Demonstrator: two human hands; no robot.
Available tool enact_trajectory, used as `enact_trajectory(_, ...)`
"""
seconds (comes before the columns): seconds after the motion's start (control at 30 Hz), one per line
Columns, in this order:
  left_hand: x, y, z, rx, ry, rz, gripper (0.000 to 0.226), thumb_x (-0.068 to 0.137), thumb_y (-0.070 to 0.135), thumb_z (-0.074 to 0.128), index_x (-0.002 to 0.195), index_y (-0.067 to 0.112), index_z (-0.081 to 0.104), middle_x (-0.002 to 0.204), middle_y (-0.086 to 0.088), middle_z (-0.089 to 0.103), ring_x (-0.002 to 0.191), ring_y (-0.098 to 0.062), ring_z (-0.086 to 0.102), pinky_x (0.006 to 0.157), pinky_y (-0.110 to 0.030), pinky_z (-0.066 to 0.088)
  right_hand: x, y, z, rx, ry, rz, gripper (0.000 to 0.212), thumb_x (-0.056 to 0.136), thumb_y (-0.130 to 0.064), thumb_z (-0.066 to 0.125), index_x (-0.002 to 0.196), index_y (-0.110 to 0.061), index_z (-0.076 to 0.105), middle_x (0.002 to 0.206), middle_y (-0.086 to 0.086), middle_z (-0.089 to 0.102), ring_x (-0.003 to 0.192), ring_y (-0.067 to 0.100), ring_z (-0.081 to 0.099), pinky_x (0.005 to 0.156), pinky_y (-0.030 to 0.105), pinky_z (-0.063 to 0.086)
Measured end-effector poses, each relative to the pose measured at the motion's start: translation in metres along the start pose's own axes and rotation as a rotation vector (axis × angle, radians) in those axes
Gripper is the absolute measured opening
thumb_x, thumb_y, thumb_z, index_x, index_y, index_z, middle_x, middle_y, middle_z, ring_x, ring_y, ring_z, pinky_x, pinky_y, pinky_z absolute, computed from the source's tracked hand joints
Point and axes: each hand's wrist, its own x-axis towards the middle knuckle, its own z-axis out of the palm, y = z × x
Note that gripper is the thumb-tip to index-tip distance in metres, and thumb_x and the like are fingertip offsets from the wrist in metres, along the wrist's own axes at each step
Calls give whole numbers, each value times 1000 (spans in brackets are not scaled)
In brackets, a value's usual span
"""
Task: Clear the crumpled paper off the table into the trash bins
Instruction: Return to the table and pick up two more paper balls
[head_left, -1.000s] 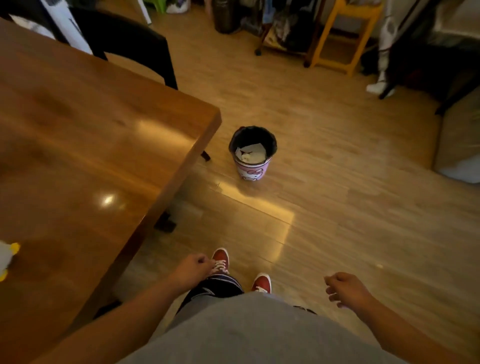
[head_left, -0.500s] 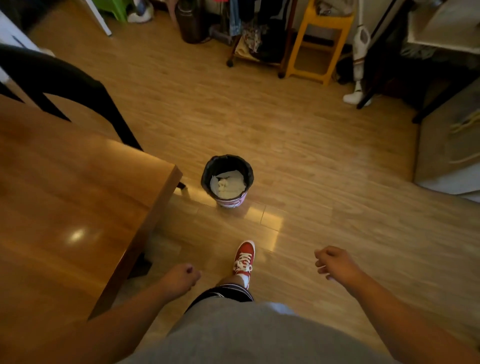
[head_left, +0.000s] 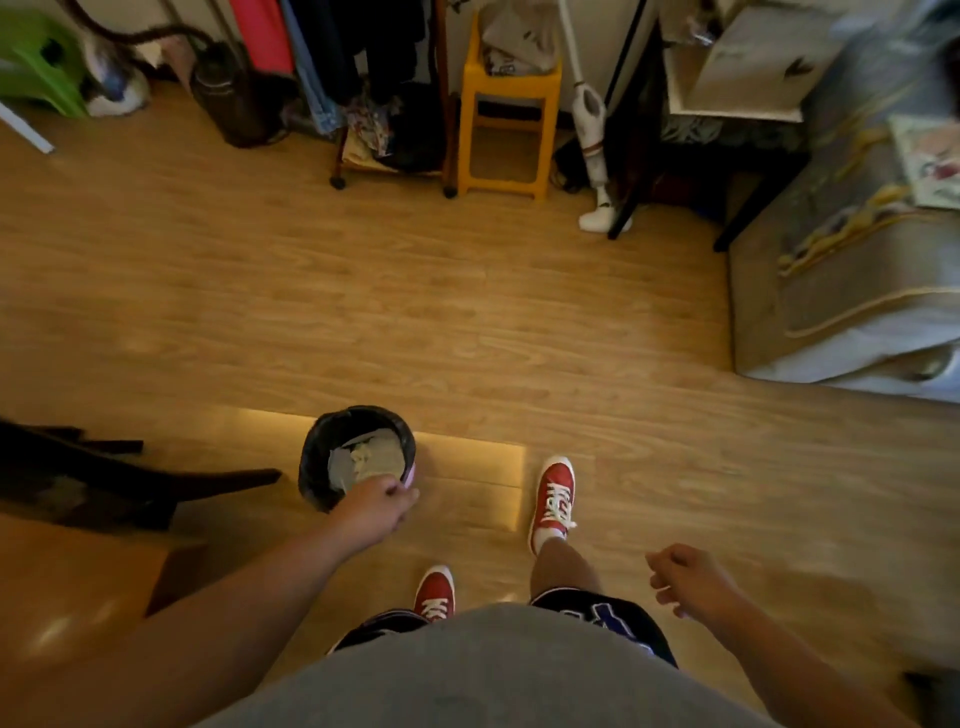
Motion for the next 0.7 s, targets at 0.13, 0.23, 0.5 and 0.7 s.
enact_trajectory(0.13,40,82,2,-65,-10,-4,26,93,41,54,85,18,64,88,-8,71,84,-25,68,68,-36,53,52,-18,-57,-61,-13,36,26,94,-22,59,83,1,62,76,16,65,61,26,57,56,32,40)
enact_trajectory(0.23,52,127,1,-109,-13,-17,23,95,41,54,91,21,63,92,-2,70,83,-16,67,63,-26,50,84,-46,-98,-166,-29,47,27,94,-23,58,80,-1,63,74,16,68,60,26,59,54,31,41)
enact_trajectory(0.5,61,147,-25,-144,123,-94,27,91,33,51,74,13,55,72,-5,61,66,-19,55,64,-33,44,153,-215,-137,-398,-139,-187,28,93,-26,58,87,0,66,85,19,71,67,26,64,61,31,45)
enact_trajectory(0.7,83,106,-50,-392,177,-297,37,94,37,55,90,0,61,78,-10,62,69,-20,58,62,-31,44,188,-382,-88,-567,-263,-390,30,94,-28,57,87,0,65,86,20,70,77,32,68,65,33,46)
